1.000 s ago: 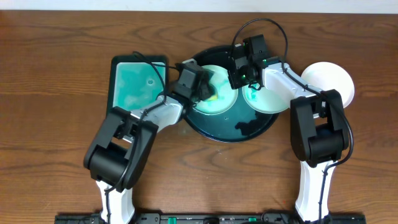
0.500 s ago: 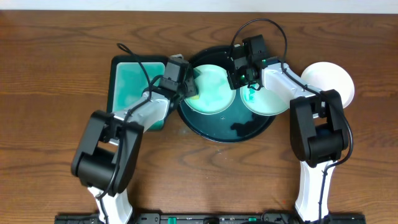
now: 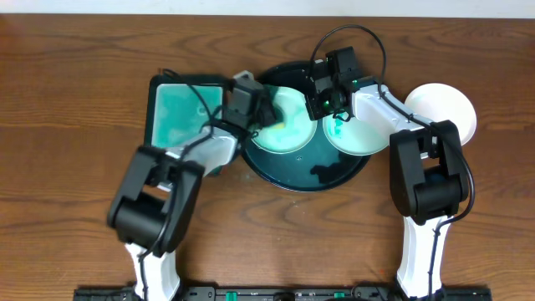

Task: Clean dirty plates on tray and stack at the side
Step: 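Scrub the green-stained plate with the left-held sponge, right gripper holding rim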

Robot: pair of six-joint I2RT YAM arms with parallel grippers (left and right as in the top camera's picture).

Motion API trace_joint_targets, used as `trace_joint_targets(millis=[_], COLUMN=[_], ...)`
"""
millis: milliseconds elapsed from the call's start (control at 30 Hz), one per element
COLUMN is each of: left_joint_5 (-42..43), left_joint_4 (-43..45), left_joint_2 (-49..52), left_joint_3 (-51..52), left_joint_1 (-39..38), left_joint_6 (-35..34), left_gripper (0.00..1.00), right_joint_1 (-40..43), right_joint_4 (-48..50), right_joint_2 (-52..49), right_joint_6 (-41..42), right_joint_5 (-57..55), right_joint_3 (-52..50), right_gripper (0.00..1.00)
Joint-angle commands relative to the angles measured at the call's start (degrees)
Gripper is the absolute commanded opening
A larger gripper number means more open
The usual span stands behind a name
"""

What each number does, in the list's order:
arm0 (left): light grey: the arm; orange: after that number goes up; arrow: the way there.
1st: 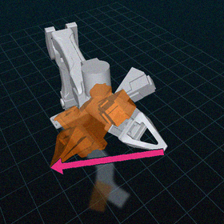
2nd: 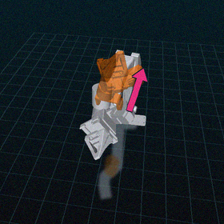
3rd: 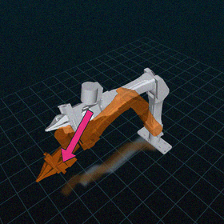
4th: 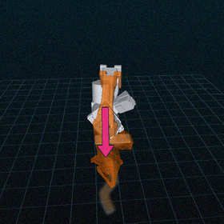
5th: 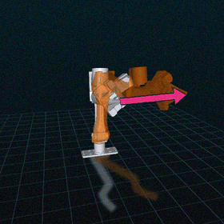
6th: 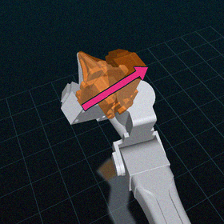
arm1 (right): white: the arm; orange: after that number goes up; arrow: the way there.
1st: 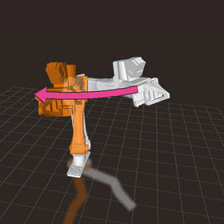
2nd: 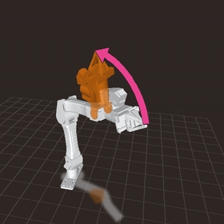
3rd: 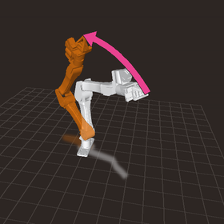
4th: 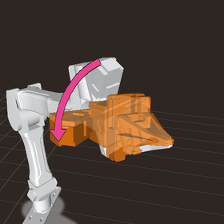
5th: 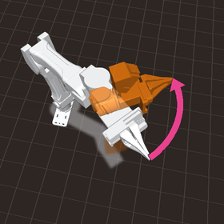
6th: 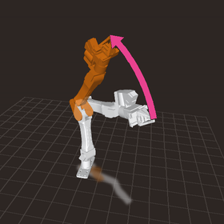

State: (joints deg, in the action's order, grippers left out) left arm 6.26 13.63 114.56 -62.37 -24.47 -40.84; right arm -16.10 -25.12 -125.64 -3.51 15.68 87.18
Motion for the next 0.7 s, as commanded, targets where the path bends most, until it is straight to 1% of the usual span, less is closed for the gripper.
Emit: trace_joint_targets(millis=[0,133,233,367,467,533,600,667], left_joint_5=[-1.05,-2.38,-2.64,-7.96,-8.85,-10.88,-11.08,-9.46], left_joint_4=[-0.13,-1.75,-5.18,-11.37,-12.96,-13.51,-13.46,-13.42], left_joint_2=[1.92,1.88,1.55,-0.20,-2.47,-4.42,-6.86,-9.27], left_joint_3=[0.22,0.22,0.20,0.20,0.20,0.20,0.20,0.20], left_joint_1=[0.72,2.38,4.39,7.30,8.46,8.61,8.57,8.28], left_joint_6=[0.44,7.72,13.05,14.67,18.32,18.36,18.32,18.32], left_gripper=[0.07,0.07,0.07,0.07,0.07,0.07,0.07,0.07], right_joint_1=[-0.50,-0.50,-0.50,-0.46,-0.39,-0.39,-0.39,-0.42], right_joint_4=[-1.11,-1.09,-1.16,-1.27,-1.25,-1.25,-1.22,-0.79], right_joint_2=[-1.03,-1.03,-1.03,-1.03,-1.03,-1.03,-1.01,-1.01], right_joint_6=[0.22,0.20,0.22,0.07,0.00,0.00,0.00,0.00], right_joint_5=[-1.90,-1.90,-1.90,-1.90,-1.90,-1.92,-1.90,-1.88], right_joint_3=[-1.60,-1.60,-1.60,-1.60,-1.60,-1.60,-1.60,-1.55], right_gripper=[0.01,0.01,0.01,0.01,0.01,0.01,0.01,0.01])
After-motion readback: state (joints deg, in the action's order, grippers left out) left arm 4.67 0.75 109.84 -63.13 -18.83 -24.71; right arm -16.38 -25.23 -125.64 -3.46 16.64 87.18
